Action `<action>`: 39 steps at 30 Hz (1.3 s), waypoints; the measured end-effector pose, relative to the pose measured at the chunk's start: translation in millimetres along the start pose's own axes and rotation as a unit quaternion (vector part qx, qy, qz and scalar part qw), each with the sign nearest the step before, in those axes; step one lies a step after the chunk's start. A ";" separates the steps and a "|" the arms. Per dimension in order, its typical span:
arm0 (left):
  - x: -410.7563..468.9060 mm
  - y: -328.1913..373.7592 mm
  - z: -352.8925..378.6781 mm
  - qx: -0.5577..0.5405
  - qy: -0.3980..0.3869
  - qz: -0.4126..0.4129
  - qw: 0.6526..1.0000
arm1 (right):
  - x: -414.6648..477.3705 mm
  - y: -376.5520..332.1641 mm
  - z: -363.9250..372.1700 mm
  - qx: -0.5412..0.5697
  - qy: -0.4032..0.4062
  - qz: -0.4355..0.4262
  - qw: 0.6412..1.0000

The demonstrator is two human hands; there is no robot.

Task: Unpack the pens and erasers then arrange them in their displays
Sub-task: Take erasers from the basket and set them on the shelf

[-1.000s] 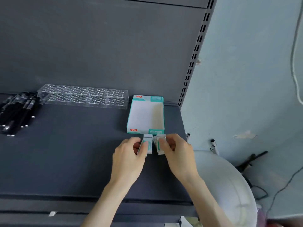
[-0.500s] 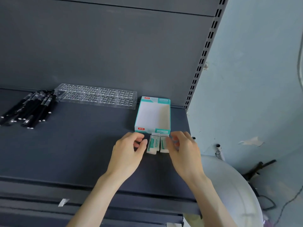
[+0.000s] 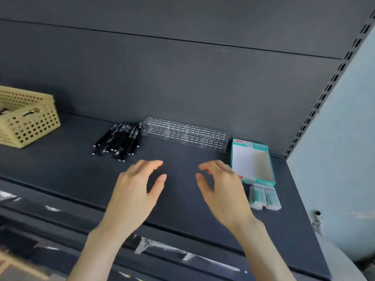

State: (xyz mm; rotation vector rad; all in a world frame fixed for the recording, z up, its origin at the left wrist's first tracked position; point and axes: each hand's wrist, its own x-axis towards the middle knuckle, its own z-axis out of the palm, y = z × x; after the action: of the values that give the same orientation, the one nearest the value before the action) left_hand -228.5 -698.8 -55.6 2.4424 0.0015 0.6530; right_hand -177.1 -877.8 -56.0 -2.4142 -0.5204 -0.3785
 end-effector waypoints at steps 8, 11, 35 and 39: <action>-27.9 -134.1 -112.3 0.049 -0.010 -0.025 0.998 | 9.1 -132.7 124.4 0.016 -0.035 -0.017 0.999; -33.0 -177.2 -143.5 0.053 -0.019 -0.033 0.998 | 15.6 -175.2 162.6 0.015 -0.058 -0.017 0.998; 146.8 -424.1 -289.6 0.047 0.045 -0.008 0.998 | 233.0 -363.9 331.0 0.060 -0.039 -0.114 0.991; 178.5 -464.4 -302.7 0.032 -0.026 -0.006 0.999 | 258.7 -379.6 353.1 0.016 -0.096 -0.095 0.991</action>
State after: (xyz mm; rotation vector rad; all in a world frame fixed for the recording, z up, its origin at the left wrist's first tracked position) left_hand -140.4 -124.1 -22.2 2.5178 0.0173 0.5915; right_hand -72.4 -308.8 -25.1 -2.3893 -0.8403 -0.2168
